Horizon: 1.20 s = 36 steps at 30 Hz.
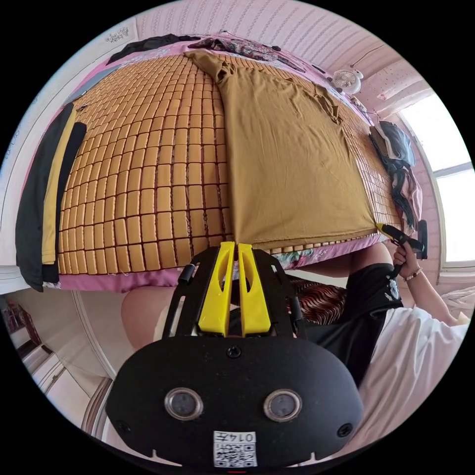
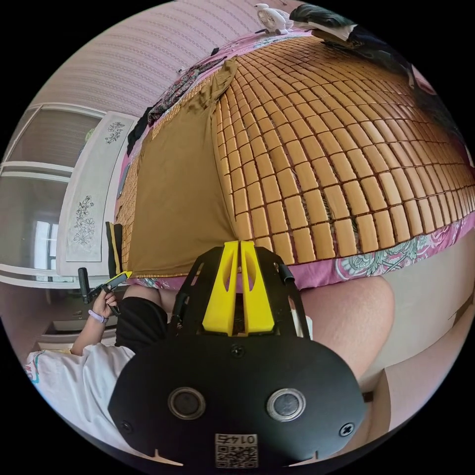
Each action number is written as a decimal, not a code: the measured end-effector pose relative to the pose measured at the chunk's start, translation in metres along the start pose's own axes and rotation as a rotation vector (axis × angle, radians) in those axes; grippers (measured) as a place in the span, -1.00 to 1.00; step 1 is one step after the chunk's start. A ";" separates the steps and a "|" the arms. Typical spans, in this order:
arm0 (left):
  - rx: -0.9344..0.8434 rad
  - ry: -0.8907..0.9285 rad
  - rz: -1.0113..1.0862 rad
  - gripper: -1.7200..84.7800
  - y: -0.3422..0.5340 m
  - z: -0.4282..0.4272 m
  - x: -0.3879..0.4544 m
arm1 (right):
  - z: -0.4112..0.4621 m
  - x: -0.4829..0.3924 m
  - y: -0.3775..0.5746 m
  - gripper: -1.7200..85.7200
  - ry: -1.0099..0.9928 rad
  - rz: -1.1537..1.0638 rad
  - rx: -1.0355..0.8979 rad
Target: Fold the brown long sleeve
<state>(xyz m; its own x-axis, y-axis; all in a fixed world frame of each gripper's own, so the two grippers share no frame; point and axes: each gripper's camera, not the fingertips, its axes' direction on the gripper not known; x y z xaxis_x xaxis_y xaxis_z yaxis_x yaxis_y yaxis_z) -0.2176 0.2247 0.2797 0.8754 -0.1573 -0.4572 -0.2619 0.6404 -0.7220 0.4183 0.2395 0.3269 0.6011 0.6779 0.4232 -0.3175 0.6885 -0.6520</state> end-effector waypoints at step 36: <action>0.364 0.049 0.097 -0.98 0.021 -0.047 0.007 | -0.060 -0.051 0.103 -0.90 0.068 -0.201 0.384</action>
<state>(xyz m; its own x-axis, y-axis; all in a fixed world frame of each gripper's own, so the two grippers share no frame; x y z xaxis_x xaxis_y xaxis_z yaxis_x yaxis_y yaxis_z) -0.2359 0.2021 0.2365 0.8306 -0.1128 -0.5454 -0.1735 0.8781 -0.4459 0.3985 0.2604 0.2005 0.7217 0.5109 0.4671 -0.4308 0.8596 -0.2745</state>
